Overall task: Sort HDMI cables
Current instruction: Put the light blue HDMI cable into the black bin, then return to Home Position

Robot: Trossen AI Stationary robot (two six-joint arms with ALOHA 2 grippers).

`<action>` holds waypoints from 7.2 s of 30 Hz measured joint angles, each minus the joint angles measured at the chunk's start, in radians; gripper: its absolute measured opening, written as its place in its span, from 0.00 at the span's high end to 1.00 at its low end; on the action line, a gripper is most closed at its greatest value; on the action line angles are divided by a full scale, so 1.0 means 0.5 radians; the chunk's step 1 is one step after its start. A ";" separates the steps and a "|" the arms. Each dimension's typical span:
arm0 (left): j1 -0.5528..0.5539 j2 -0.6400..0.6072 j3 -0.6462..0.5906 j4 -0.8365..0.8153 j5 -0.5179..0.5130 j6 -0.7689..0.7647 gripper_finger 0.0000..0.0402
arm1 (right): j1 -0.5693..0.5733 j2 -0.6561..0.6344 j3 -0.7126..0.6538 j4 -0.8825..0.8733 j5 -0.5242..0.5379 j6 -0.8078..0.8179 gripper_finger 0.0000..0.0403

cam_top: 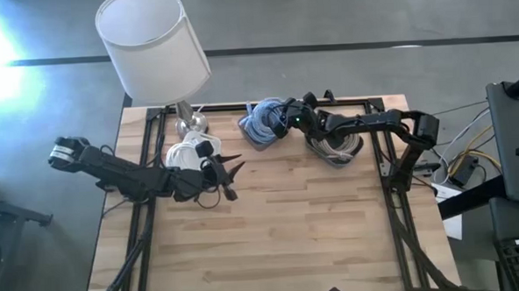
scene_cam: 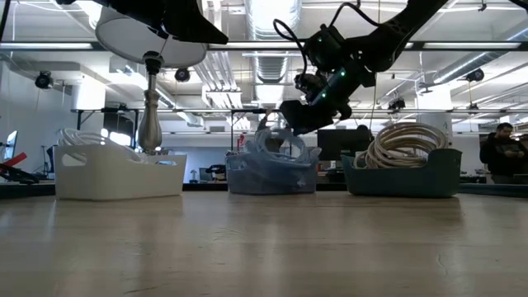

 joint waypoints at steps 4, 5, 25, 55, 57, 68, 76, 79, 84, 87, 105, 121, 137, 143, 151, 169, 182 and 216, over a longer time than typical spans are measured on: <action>0.000 0.000 0.000 0.000 0.000 0.000 0.73 | -0.009 0.000 0.000 0.000 0.000 -0.008 0.65; 0.000 0.000 0.000 -0.001 0.000 0.000 0.73 | -0.009 0.000 0.000 0.000 0.000 -0.007 0.64; -0.023 -0.134 0.000 -0.075 -0.311 -0.095 0.73 | 0.419 -0.119 0.454 -0.991 -0.277 -0.170 0.70; -0.105 -1.511 -0.793 -0.470 0.410 -0.483 0.73 | 0.912 -1.982 -1.056 -0.120 -0.345 -0.211 0.68; -0.105 -1.551 -0.873 -0.348 0.486 -0.429 0.73 | 0.906 -2.063 -1.122 -0.098 -0.475 -0.212 0.68; -0.095 -1.818 -1.219 0.062 0.726 -0.226 0.73 | 0.906 -2.426 -1.344 -0.085 -0.801 -0.323 0.67; -0.077 -2.066 -1.330 0.094 0.751 -0.208 0.73 | 0.906 -2.599 -1.505 -0.066 -0.802 -0.360 0.69; -0.063 -2.141 -1.366 0.071 0.792 -0.209 0.73 | 0.906 -2.637 -1.553 -0.024 -0.826 -0.377 0.69; -0.029 -2.232 -1.404 0.044 0.843 -0.205 0.73 | 0.906 -2.688 -1.607 0.059 -1.092 -0.466 0.69; -0.008 -2.255 -1.405 -0.010 0.858 -0.260 0.73 | 0.906 -2.719 -1.635 0.094 -1.161 -0.478 0.70; 0.003 -2.255 -1.408 -0.300 0.865 -0.522 0.73 | 0.906 -2.790 -1.754 0.089 -1.150 -0.373 0.71; 0.002 -2.255 -1.408 -0.306 0.866 -0.536 0.73 | 0.906 -2.789 -2.007 0.313 -1.144 -0.102 0.72; 0.002 -2.254 -1.408 -0.319 0.867 -0.536 0.73 | 0.906 -2.814 -2.006 0.344 -1.144 -0.183 0.72; 0.002 -2.254 -1.408 -0.317 0.867 -0.536 0.73 | 0.906 -3.003 -2.006 0.347 -1.145 -0.256 0.72; 0.002 -2.254 -1.408 -0.317 0.867 -0.536 0.73 | 0.906 -3.323 -2.005 0.034 -1.148 -0.227 0.72; 0.002 -2.251 -1.408 -0.328 0.867 -0.535 0.73 | 0.906 -3.386 -2.005 -0.289 -1.144 -0.093 0.68; 0.002 -2.251 -1.408 -0.332 0.867 -0.535 0.73 | 0.907 -3.297 -2.005 -0.286 -1.144 -0.146 0.72; 0.002 -2.251 -1.408 -0.330 0.867 -0.535 0.73 | 0.907 -3.298 -2.005 -0.286 -1.144 -0.144 0.74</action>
